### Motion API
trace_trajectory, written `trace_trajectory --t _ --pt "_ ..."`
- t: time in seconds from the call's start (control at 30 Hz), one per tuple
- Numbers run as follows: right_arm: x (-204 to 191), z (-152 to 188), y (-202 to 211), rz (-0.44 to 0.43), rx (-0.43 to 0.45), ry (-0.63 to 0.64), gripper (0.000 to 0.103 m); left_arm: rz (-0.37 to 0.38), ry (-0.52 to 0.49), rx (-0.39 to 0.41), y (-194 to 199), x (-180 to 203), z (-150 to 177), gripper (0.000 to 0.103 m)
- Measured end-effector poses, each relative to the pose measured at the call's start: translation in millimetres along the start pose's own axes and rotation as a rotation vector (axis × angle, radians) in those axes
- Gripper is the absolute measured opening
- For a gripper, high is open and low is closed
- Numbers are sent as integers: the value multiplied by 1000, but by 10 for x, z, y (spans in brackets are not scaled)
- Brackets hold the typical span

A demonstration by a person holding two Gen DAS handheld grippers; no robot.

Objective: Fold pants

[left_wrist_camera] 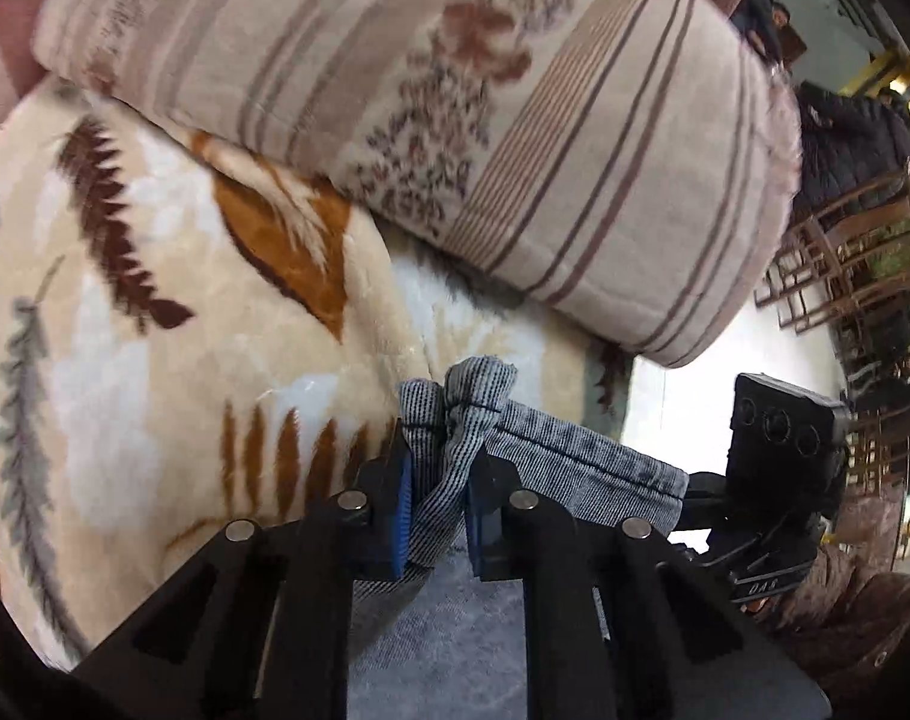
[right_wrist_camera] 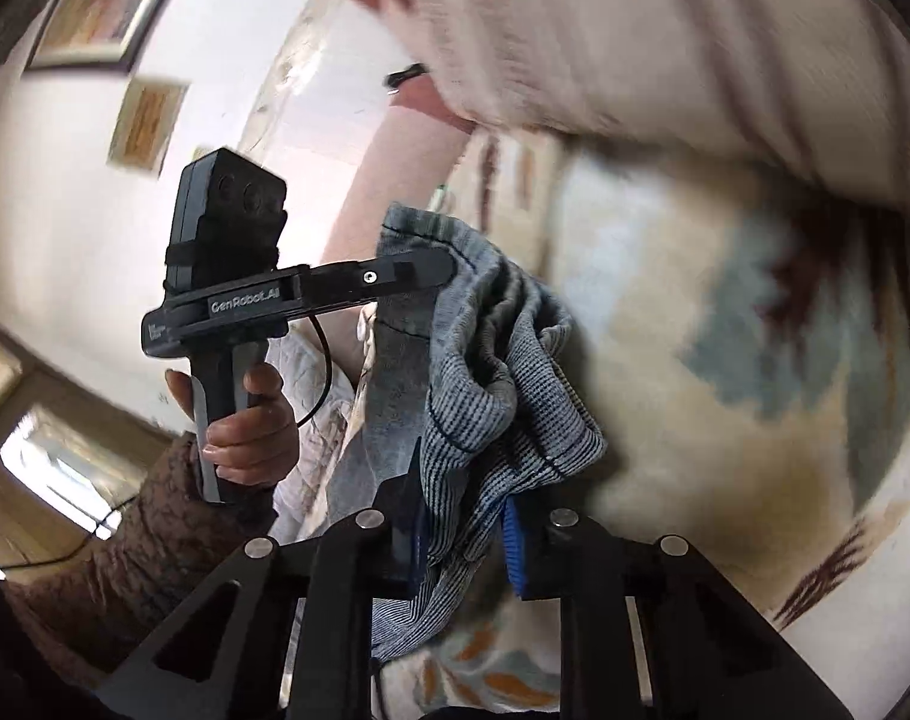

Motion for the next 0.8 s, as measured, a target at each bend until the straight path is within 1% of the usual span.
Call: trace_trajectory --t 0.07,0.13,0.2,0.3,0.37,0.47,0.53,0.6,0.67,0.7,0.73,0.77,0.8 --pt "-233 -15 4 53 -11 104 19 -17 28 38 204 -8 54 11" --pt "-474 15 -13 96 -26 206 19 -35 68 67 418 -63 183 11" --pt "-672 69 -56 111 -41 271 19 -48 96 92 569 -238 225 11" --pt "-994 246 -196 134 -88 383 19 -70 161 120 661 -402 448 11" --pt "-1208 408 -351 144 -134 449 19 -96 211 125 683 -507 662 11" --pt "-1476 719 -597 160 -213 553 19 -126 304 113 704 -716 1055 11" --pt "-1585 927 -777 160 -269 582 20 -147 386 96 670 -897 1376 13" --pt "-1678 1189 -1006 170 -345 611 25 -181 482 69 601 -1079 1726 18" --pt "-1714 1407 -1165 177 -410 622 30 -202 576 45 599 -1240 2049 20" --pt "-1742 1565 -1275 172 -457 633 36 -200 626 39 607 -1314 2208 21" --pt "-1764 1665 -1337 178 -489 645 41 -180 690 42 622 -1392 2394 22" --pt "-1799 1804 -1398 195 -531 667 49 -176 729 47 648 -1438 2518 22" --pt "-1828 1898 -1421 190 -567 683 49 -184 766 54 685 -1481 2635 22"
Point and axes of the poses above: each gripper's, at about its wrist camera, not at the fingertips, and y roughly against the way its jaws point, x to its right, z to its underside, the point moved 5 cm from there along -y, roughly the way its jaws point, and after that the axes turned 3 degrees about -z, right-handed, at the moved point
